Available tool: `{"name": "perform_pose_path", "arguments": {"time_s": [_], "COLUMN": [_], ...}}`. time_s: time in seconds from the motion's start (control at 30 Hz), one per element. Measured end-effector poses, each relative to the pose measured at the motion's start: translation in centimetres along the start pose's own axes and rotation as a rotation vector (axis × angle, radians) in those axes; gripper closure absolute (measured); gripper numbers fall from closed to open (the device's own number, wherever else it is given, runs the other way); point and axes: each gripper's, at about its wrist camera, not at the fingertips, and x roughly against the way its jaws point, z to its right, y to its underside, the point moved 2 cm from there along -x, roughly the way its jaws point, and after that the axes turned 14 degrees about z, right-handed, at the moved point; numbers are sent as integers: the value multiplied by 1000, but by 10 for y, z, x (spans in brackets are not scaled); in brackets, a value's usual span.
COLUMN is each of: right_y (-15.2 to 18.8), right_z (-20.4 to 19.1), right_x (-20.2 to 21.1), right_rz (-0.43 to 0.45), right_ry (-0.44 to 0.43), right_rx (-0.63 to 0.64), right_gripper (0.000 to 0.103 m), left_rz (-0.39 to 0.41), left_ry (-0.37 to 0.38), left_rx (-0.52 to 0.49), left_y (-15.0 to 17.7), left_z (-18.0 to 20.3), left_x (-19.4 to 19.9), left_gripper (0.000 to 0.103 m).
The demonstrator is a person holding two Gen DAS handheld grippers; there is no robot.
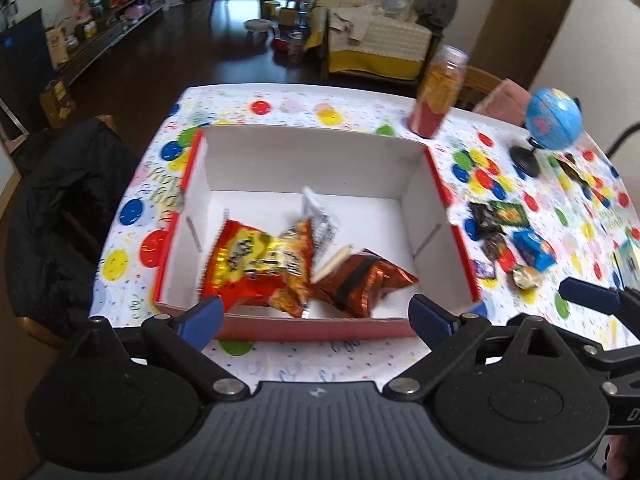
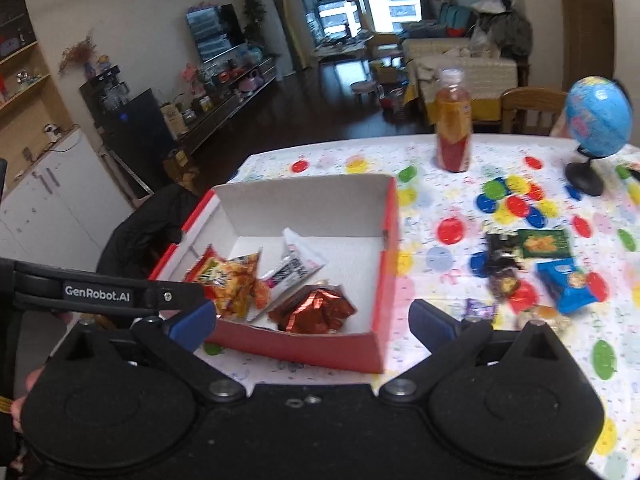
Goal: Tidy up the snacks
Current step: 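Move both tools back over the remaining snacks beside the box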
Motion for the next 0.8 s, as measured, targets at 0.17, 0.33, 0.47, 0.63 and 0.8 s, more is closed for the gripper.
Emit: {"name": "perform_pose_path", "arguments": {"time_s": [0.17, 0.33, 0.47, 0.63, 0.8], "right_y": [4, 7, 9, 13, 15], "right_z": [10, 28, 58, 103, 149], "right_x": [19, 34, 43, 51, 53], "right_rz": [34, 72, 74, 41, -1], "right_ry": [55, 115, 170, 230, 271], "right_rx": [11, 24, 6, -19, -21], "right_gripper": [0, 1, 1, 3, 7], "left_rz": [4, 15, 25, 25, 14], "left_ry": [40, 67, 82, 101, 113], "left_rx": [-56, -105, -133, -163, -175], "left_y": [2, 3, 4, 5, 8], "left_z": [24, 53, 80, 120, 161], "left_x": [3, 1, -6, -16, -33], "left_gripper": [4, 4, 4, 4, 4]}}
